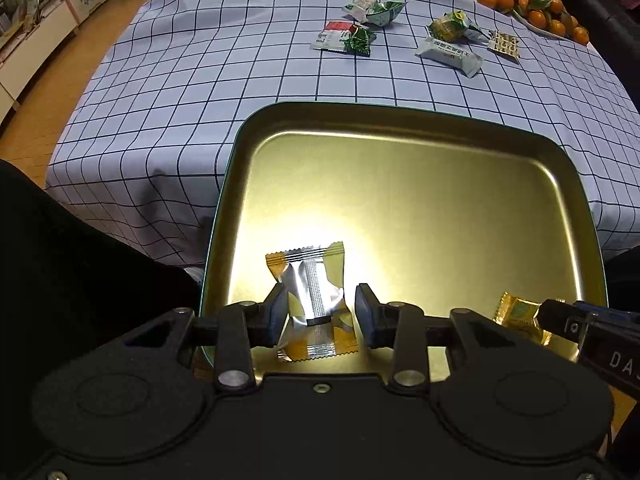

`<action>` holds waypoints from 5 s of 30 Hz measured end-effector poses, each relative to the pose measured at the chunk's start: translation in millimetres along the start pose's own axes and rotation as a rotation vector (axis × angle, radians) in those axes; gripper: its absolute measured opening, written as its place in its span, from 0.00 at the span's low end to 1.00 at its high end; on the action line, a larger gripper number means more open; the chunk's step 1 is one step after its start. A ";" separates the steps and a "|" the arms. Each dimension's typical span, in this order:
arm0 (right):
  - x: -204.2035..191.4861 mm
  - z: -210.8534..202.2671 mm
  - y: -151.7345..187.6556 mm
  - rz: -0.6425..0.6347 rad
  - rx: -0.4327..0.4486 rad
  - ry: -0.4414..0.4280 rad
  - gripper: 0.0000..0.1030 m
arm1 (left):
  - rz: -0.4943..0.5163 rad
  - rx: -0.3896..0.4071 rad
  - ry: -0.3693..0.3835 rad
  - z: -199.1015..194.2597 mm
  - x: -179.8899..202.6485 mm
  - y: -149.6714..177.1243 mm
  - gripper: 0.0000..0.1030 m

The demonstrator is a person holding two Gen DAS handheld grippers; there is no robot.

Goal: Organize snacks
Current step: 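Carry both held candies over the gold tray and lower them toward its floor, then open left tool to drop the silver candy while right tool releases the gold candy, then move left tool to the dark green candy while right tool grasps the brown heart-print packet, then grasp the dark green candy with the left tool and lift it while right tool holds the packet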

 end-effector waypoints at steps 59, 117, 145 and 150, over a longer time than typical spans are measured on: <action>-5.2 7.0 -20.6 -0.015 -0.049 0.006 0.35 | 0.053 -0.014 -0.020 -9.5 -2.4 -32.8 0.47; 53.9 230.8 -347.3 0.113 -0.144 0.282 0.32 | -0.085 -0.181 0.144 163.6 28.5 -255.2 0.46; 54.4 207.1 -348.2 0.161 -0.159 0.235 0.32 | 0.037 -0.141 0.067 165.4 62.6 -250.6 0.43; 52.4 207.3 -346.5 0.152 -0.164 0.233 0.32 | 0.017 -0.148 0.052 167.4 57.1 -252.3 0.28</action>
Point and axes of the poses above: each gripper's, at about its wrist camera, not at the fingertips, and z roughly the way its jaws point, x to its right, y to its underside, the point moved 5 cm from there along z, roughly the way its jaws point, and after that the axes turned 6 degrees about x, right-handed, at the moved point
